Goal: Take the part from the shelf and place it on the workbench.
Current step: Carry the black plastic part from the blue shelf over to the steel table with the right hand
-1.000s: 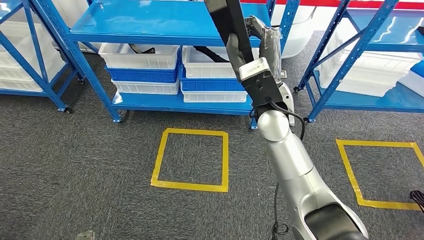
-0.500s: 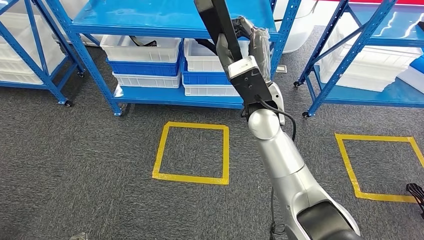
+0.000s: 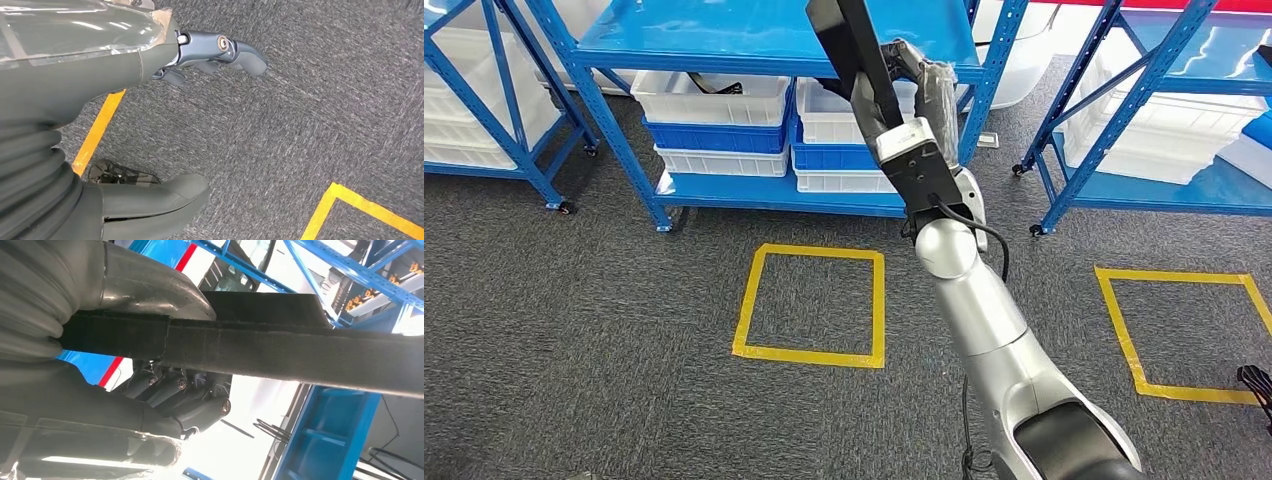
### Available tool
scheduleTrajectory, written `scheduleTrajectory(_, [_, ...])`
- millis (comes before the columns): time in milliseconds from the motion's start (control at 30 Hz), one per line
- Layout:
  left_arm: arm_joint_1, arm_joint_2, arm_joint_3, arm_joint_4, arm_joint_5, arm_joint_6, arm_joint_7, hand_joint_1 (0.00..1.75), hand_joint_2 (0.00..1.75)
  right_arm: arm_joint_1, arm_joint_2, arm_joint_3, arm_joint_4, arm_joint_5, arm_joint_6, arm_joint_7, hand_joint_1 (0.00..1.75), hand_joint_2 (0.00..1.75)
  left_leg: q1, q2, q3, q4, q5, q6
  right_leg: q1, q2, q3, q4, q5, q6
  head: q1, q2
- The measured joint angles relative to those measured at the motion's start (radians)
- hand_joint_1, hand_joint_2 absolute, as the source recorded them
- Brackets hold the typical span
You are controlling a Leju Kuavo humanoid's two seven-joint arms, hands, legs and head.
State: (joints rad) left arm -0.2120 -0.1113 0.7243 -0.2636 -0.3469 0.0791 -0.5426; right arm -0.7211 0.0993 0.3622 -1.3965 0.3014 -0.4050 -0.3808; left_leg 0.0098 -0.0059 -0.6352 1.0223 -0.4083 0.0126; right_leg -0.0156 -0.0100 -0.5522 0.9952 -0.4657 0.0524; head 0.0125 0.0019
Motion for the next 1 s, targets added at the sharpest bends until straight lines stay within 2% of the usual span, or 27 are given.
scheduleTrajectory(133, [0.003,0.002,0.014,0.000,0.007,0.000,-0.007,0.00,1.75,-0.008,0.019,0.000,0.025,0.005,-0.009,-0.014,1.75,1.75,-0.001,0.001,-0.001,0.001,0.003,0.002,0.000,0.000,-0.003,0.004,0.002,0.003,0.000,0.000])
scheduleTrajectory(367, [0.004,0.009,0.021,0.000,0.012,0.000,-0.011,0.00,1.75,-0.017,0.031,0.007,0.053,0.040,-0.038,-0.017,1.75,1.75,-0.004,0.000,-0.003,0.004,0.003,0.004,-0.008,0.000,-0.005,0.003,0.005,0.007,0.000,0.000])
scheduleTrajectory(433, [0.004,0.011,0.022,0.000,0.012,0.000,-0.012,0.00,1.75,-0.019,0.035,0.008,0.058,0.044,-0.042,-0.018,1.75,1.75,-0.007,-0.001,-0.004,0.002,0.004,0.008,-0.009,-0.001,-0.005,0.002,0.007,0.011,0.000,0.000])
scheduleTrajectory(500, [0.003,0.011,0.023,0.000,0.012,0.000,-0.013,0.00,1.75,-0.024,0.039,0.009,0.063,0.052,-0.046,-0.019,1.75,1.75,-0.003,-0.001,-0.001,-0.011,0.013,0.020,-0.011,0.000,-0.014,0.017,-0.004,0.011,0.000,0.000])
scheduleTrajectory(567, [0.002,0.011,0.024,0.000,0.011,0.000,-0.014,0.00,1.75,-0.028,0.040,0.011,0.067,0.057,-0.049,-0.021,1.75,1.75,0.003,-0.002,-0.001,-0.021,0.021,0.031,-0.013,0.002,-0.056,0.103,-0.052,0.004,0.001,0.000])
scheduleTrajectory(633, [0.003,0.012,0.025,0.000,0.011,0.000,-0.014,0.00,1.75,-0.029,0.039,0.013,0.073,0.060,-0.050,-0.022,1.75,1.75,0.003,-0.008,-0.006,-0.022,0.025,0.031,-0.013,0.004,-0.117,0.239,-0.109,-0.001,0.002,0.000])
scheduleTrajectory(667, [0.003,0.012,0.025,0.000,0.011,0.000,-0.014,0.00,1.75,-0.028,0.039,0.013,0.077,0.060,-0.051,-0.023,1.75,1.75,0.003,-0.013,-0.008,-0.022,0.027,0.029,-0.013,0.004,-0.136,0.283,-0.122,0.002,0.002,0.000])
scheduleTrajectory(700, [0.004,0.011,0.026,0.000,0.011,-0.001,-0.014,0.00,1.75,-0.028,0.038,0.014,0.081,0.061,-0.051,-0.023,1.75,1.75,0.004,-0.019,-0.010,-0.021,0.029,0.026,-0.013,0.005,-0.137,0.292,-0.120,0.007,0.002,0.000])
scheduleTrajectory(733, [0.004,0.011,0.026,0.000,0.011,-0.001,-0.014,0.00,1.75,-0.027,0.038,0.014,0.084,0.062,-0.051,-0.023,1.75,1.75,0.005,-0.026,-0.012,-0.021,0.031,0.023,-0.014,0.006,-0.117,0.257,-0.103,0.015,0.002,0.000])
scheduleTrajectory(767, [0.004,0.010,0.026,0.000,0.011,-0.001,-0.014,0.00,1.75,-0.028,0.038,0.014,0.086,0.063,-0.051,-0.023,1.75,1.75,0.007,-0.033,-0.013,-0.019,0.033,0.018,-0.017,0.011,-0.080,0.190,-0.077,0.024,0.002,0.000])
scheduleTrajectory(800, [0.003,0.011,0.027,0.000,0.011,-0.002,-0.014,0.00,1.75,-0.028,0.038,0.014,0.088,0.064,-0.051,-0.024,1.75,1.75,0.008,-0.041,-0.016,-0.017,0.035,0.012,-0.019,0.024,-0.045,0.121,-0.055,0.029,0.002,0.000])
scheduleTrajectory(833, [0.003,0.011,0.028,0.000,0.011,-0.002,-0.014,0.00,1.75,-0.029,0.039,0.015,0.089,0.065,-0.052,-0.024,1.75,1.75,0.008,-0.048,-0.020,-0.014,0.037,0.005,-0.019,0.033,-0.017,0.065,-0.037,0.028,0.002,0.000])
scheduleTrajectory(867, [0.003,0.012,0.030,0.000,0.011,-0.002,-0.014,0.00,1.75,-0.030,0.039,0.016,0.092,0.067,-0.053,-0.024,1.75,1.75,0.007,-0.053,-0.025,-0.012,0.040,-0.002,-0.019,0.041,-0.004,0.036,-0.028,0.022,0.002,0.000])
scheduleTrajectory(900, [0.004,0.013,0.032,0.000,0.011,-0.001,-0.015,0.00,1.75,-0.030,0.039,0.016,0.094,0.068,-0.053,-0.024,1.75,1.75,0.006,-0.058,-0.029,-0.013,0.044,-0.010,-0.016,0.044,-0.003,0.031,-0.025,0.012,0.001,0.000])
scheduleTrajectory(967, [0.008,0.014,0.037,0.000,0.012,0.000,-0.015,0.00,1.75,-0.030,0.041,0.018,0.101,0.068,-0.055,-0.025,1.75,1.75,0.008,-0.062,-0.036,-0.016,0.051,-0.022,-0.015,0.032,-0.008,0.034,-0.017,-0.006,0.000,0.000])
scheduleTrajectory(1000, [0.009,0.015,0.039,0.000,0.012,0.001,-0.015,0.00,1.75,-0.031,0.043,0.019,0.104,0.068,-0.055,-0.025,1.75,1.75,0.010,-0.053,-0.041,-0.008,0.045,-0.026,-0.016,0.026,-0.010,0.034,-0.013,-0.014,0.000,0.000])
